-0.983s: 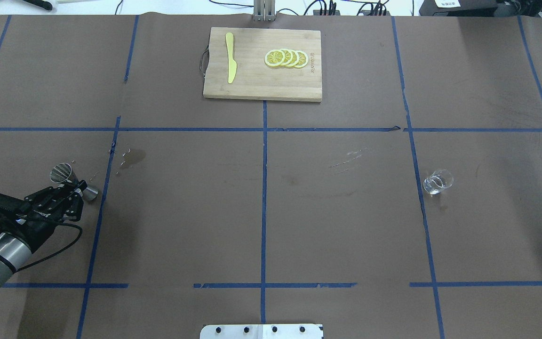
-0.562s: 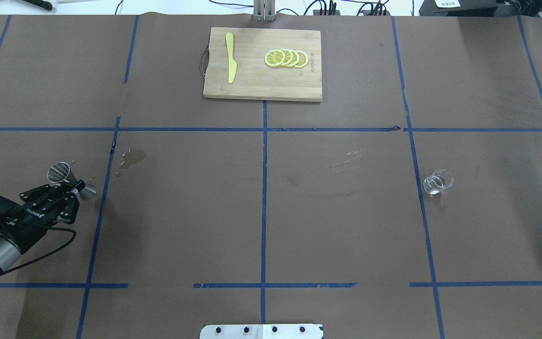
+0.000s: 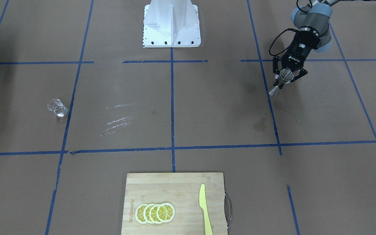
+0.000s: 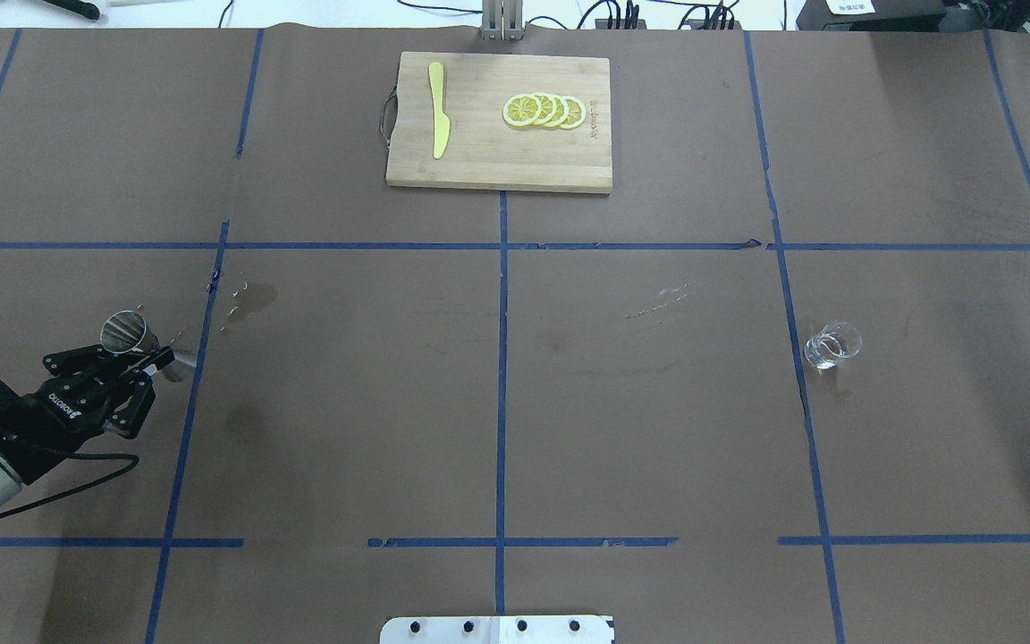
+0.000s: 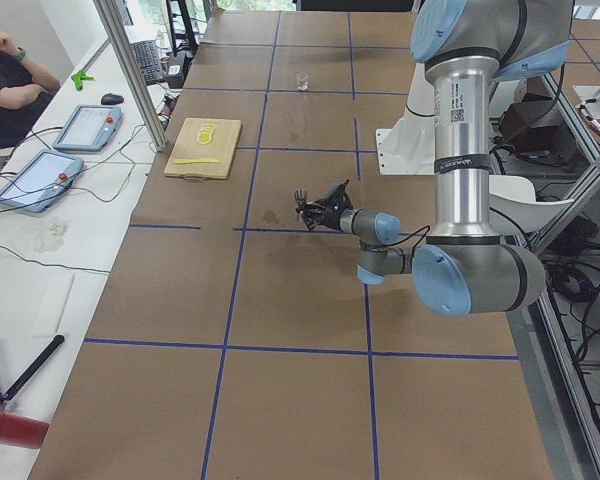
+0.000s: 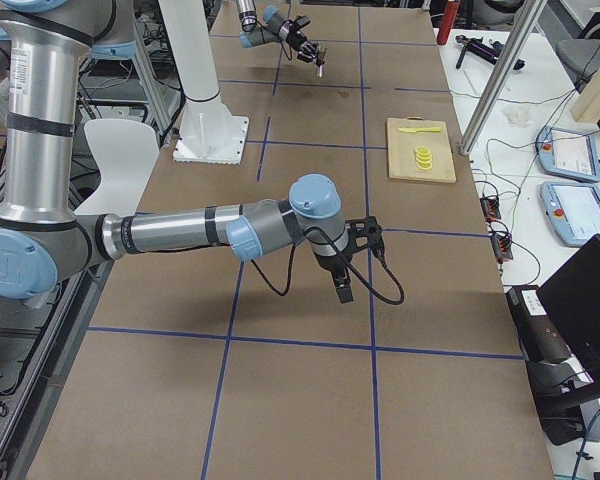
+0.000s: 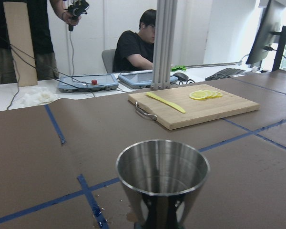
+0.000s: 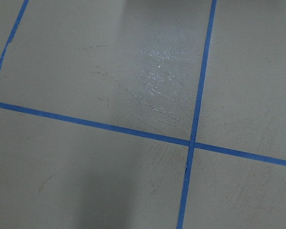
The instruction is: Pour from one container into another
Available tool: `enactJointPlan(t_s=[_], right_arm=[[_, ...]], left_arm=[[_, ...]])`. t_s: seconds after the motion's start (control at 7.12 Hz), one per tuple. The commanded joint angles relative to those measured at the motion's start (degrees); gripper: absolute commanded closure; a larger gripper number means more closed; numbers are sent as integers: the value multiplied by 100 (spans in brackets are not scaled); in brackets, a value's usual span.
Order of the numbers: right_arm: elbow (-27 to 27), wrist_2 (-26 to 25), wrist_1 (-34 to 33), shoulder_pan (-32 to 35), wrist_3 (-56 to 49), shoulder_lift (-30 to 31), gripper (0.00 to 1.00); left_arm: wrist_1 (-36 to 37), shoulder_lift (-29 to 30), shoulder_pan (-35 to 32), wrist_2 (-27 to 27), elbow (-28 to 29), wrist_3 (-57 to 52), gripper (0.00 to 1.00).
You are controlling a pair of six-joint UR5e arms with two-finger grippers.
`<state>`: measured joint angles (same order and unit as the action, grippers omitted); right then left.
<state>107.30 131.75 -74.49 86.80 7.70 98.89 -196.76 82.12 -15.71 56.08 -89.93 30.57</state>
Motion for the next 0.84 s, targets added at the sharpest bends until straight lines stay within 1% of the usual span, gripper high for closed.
enactJointPlan(t_s=[0.0,0.14,0.42,0.56,0.7], right_arm=[[1,0,-4,3,3,7,0],[-16,0,-4,3,3,7,0],[-17,0,-4,3,3,33,0],[-8,0,-4,3,3,60,0],[1,0,-4,12,20,60,0]], left_arm=[[-38,171,-81,375,-25,-627,100],[-38,190,-168,743,-25,-666,100],[-3,418,-624,2067,-16,-701,100],[84,480,-913,2692,1,-1336,100],[181,811,-1116,2994,28,-2204,100]])
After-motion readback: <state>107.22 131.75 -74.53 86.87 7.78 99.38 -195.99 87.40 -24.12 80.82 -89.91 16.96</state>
